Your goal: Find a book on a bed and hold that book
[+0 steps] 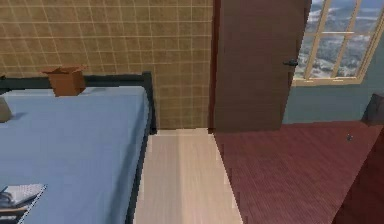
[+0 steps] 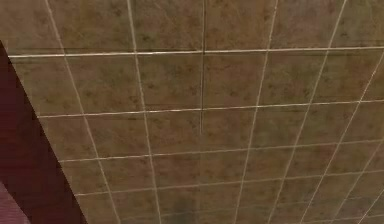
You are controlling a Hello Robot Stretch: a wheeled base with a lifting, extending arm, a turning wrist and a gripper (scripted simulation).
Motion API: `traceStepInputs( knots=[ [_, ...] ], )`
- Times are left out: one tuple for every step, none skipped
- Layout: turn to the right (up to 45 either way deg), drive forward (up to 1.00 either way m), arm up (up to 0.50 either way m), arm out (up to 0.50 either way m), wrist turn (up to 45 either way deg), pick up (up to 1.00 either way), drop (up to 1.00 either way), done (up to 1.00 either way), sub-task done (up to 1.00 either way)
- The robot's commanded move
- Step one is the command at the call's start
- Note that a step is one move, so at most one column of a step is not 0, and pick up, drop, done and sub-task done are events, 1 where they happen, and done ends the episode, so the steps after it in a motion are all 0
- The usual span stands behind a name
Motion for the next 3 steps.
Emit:
traceStepInputs(
  knots=[
    [0.0,0.45,0.0,0.0,0.0,0.0,0.0,0.0,0.0],
    [-45.0,0.0,0.0,0.0,0.0,0.0,0.0,0.0,0.0],
    [-45.0,0.0,0.0,0.0,0.0,0.0,0.0,0.0,0.0]
  ],
)
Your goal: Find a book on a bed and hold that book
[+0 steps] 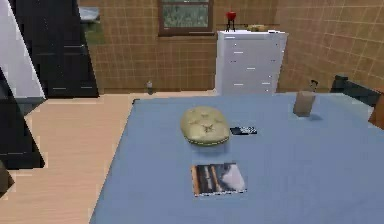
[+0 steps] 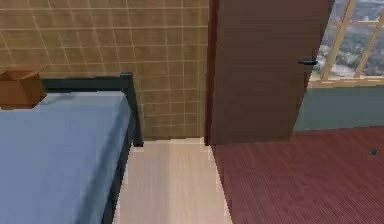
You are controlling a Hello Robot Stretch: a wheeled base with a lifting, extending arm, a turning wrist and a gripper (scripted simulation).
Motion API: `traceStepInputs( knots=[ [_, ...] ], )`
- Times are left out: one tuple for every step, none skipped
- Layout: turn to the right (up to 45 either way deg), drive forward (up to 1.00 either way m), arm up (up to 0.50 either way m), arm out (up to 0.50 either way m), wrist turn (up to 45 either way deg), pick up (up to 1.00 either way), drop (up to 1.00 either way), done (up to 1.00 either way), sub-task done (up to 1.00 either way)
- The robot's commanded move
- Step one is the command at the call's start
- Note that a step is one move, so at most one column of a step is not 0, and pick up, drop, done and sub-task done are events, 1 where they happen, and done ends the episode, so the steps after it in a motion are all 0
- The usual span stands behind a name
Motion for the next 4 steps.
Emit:
traceStepInputs(
  knots=[
    [-45.0,0.0,0.0,0.0,0.0,0.0,0.0,0.0,0.0],
    [-30.0,0.0,0.0,0.0,0.0,0.0,0.0,0.0,0.0],
    [0.0,0.0,0.5,0.0,0.0,0.0,0.0,0.0,0.0],
    [0.0,0.0,0.32,0.0,0.0,0.0,0.0,0.0,0.0]
  ],
)
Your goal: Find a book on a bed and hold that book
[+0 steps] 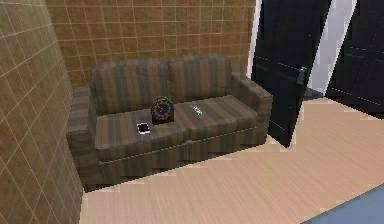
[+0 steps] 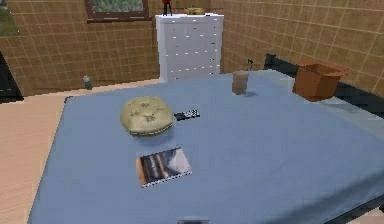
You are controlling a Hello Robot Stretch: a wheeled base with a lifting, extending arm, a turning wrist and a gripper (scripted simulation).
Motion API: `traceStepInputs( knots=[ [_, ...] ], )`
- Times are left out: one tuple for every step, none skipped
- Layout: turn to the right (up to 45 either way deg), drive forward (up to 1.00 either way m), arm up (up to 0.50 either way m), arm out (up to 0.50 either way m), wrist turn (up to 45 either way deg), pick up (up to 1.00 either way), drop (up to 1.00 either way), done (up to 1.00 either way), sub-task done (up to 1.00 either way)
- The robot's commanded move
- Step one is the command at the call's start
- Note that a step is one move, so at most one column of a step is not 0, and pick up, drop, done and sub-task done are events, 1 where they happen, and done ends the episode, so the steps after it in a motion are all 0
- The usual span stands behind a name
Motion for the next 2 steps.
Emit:
traceStepInputs(
  knots=[
    [0.0,0.0,0.0,0.4,0.0,0.0,0.0,0.0,0.0],
    [0.0,0.0,0.0,0.0,45.0,0.0,0.0,0.0,0.0]
  ],
)
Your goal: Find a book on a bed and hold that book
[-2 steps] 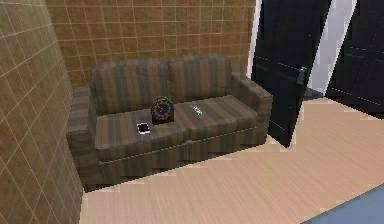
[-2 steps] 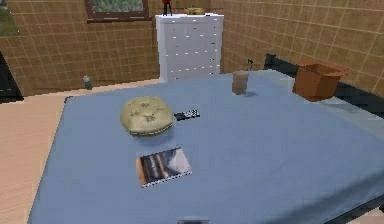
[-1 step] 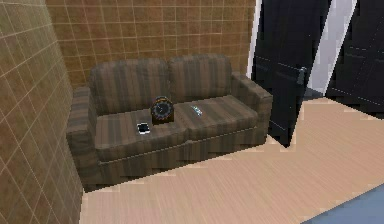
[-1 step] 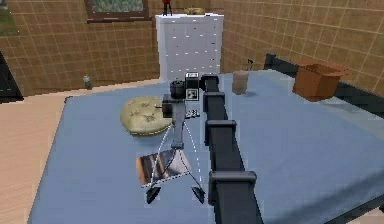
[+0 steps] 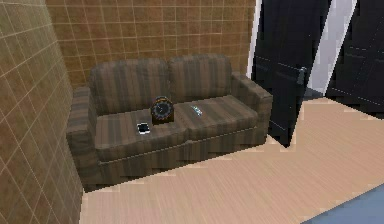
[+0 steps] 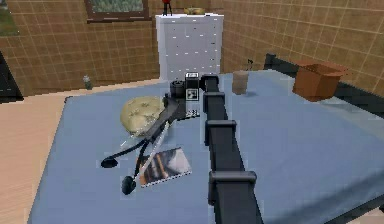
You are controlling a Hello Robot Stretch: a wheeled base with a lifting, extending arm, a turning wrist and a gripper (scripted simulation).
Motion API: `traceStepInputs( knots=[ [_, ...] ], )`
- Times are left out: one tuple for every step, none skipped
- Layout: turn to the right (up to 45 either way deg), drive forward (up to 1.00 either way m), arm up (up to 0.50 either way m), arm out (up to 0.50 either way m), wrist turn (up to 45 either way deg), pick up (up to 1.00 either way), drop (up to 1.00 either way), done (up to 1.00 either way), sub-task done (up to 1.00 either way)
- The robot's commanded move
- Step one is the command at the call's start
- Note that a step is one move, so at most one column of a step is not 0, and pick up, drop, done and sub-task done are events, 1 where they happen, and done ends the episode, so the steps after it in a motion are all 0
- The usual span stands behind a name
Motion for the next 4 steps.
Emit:
traceStepInputs(
  knots=[
    [0.0,0.0,0.0,0.0,45.0,0.0,0.0,0.0,0.0],
    [0.0,0.0,0.0,0.0,24.0,0.0,0.0,0.0,0.0],
    [0.0,0.0,-0.3,0.0,0.0,0.0,0.0,0.0,0.0],
    [0.0,0.0,0.0,0.0,0.0,1.0,0.0,0.0,0.0]
  ],
)
